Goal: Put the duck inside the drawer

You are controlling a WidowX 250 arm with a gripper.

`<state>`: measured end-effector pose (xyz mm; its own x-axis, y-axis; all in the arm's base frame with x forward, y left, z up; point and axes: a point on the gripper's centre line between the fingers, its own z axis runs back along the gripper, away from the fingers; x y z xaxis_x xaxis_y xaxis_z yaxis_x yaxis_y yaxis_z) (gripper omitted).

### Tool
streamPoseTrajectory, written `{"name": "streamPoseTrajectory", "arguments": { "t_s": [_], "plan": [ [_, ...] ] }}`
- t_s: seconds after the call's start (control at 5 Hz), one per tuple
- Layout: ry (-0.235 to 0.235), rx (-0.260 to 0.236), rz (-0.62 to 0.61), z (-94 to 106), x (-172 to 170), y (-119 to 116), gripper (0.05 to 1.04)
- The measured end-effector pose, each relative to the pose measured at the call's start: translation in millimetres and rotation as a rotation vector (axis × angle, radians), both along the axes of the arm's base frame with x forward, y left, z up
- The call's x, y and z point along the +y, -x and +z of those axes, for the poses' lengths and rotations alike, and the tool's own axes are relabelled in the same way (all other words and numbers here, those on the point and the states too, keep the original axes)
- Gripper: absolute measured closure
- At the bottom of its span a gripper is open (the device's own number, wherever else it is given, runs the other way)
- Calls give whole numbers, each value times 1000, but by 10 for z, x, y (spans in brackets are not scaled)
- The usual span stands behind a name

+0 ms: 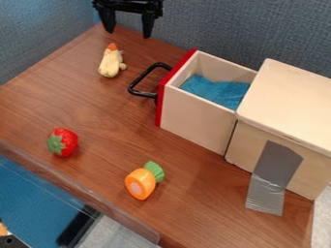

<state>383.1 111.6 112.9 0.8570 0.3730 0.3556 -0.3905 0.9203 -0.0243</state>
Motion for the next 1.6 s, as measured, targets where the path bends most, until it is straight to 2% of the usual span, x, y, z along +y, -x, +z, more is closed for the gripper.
{"name": "streamPoseTrajectory", "arguments": {
  "t_s": [0.2,0.4,0.6,0.8,1.0,1.2,1.4,1.6],
  "plan": [
    [16,40,7,-163,-4,2,84],
    [39,71,50,-379,140,-225,84],
    [21,77,108,-567,440,-431,84],
    [11,116,115,-806,569,-597,84],
    [-5,154,116,-959,645,-628,84],
    [0,207,143,-1167,745,-542,84],
    [-1,241,165,-1242,778,-536,140],
    [9,237,166,-1254,779,-528,420]
  ]
}}
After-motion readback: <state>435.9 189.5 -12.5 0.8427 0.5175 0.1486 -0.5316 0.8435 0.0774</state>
